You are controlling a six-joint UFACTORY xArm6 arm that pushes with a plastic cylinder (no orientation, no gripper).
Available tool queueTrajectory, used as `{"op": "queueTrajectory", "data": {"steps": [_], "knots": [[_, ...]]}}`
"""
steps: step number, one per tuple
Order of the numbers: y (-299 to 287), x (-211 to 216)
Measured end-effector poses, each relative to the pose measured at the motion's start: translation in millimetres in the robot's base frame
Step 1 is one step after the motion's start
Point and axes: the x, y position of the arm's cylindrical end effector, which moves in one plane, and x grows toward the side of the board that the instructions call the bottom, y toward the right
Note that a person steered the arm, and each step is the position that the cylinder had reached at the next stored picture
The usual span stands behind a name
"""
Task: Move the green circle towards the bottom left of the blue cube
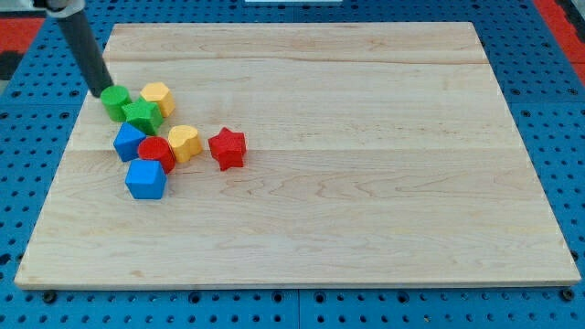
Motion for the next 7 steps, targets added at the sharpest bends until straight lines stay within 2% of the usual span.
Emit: {"op": "queueTrajectory", "data": {"steps": [1,3,6,7], "knots": [[-16,32],[-31,-18],[58,-7],[57,12]]}}
